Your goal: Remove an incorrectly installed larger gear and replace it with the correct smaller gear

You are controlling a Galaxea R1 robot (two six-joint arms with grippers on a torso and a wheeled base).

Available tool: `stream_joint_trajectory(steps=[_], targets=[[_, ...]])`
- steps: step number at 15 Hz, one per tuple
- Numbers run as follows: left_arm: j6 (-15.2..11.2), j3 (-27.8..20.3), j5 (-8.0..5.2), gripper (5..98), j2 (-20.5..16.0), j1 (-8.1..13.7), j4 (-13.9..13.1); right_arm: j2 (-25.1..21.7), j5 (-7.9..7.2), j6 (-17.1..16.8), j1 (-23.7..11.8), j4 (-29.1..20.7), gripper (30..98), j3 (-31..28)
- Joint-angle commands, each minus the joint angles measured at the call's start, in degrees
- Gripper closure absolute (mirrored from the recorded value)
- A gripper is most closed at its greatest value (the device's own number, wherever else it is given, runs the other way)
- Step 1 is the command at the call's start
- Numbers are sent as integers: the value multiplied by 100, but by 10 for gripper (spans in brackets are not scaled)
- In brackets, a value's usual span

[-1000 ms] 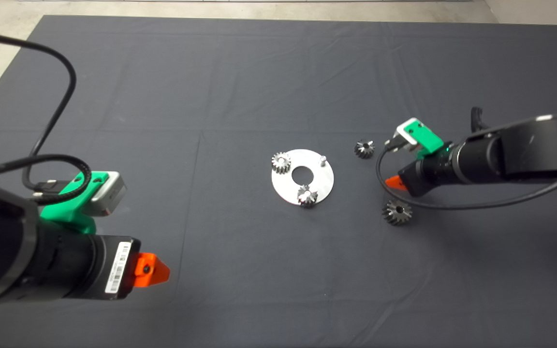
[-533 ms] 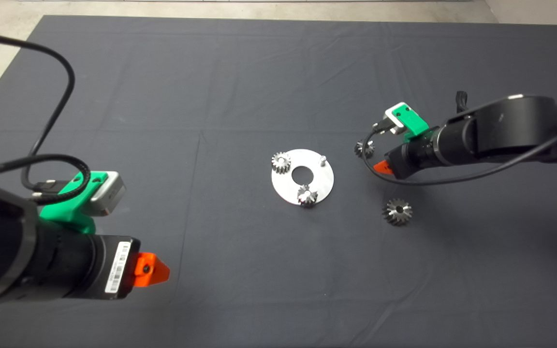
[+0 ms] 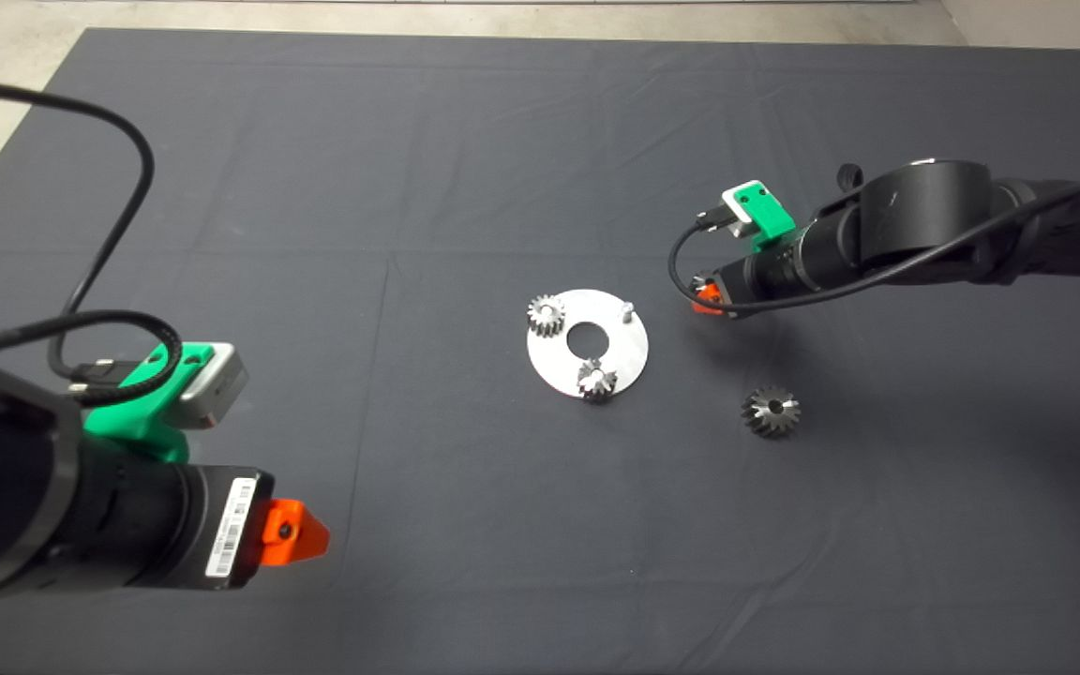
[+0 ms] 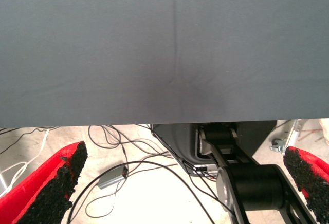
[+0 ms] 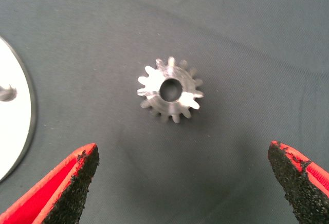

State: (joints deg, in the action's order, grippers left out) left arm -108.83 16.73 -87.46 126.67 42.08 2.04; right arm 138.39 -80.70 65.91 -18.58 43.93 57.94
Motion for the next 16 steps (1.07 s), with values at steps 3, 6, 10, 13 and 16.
stream_joint_trajectory(steps=[3, 6, 10, 13, 16], targets=[[-25, -99, -158, 58, 12, 55, -72, -71, 476, 274, -68, 19, 416, 14], [-25, -96, -158, 58, 12, 55, -72, -41, 634, 440, -55, 36, 416, 44], [-30, -101, -158, 58, 3, 55, -72, 9, 705, 423, 72, 80, 416, 372], [-29, -101, -158, 58, 3, 55, -72, 4, 714, 423, 108, 89, 416, 581], [-25, -101, -158, 58, 8, 55, -72, 17, 714, 432, 108, 98, 416, 739]])
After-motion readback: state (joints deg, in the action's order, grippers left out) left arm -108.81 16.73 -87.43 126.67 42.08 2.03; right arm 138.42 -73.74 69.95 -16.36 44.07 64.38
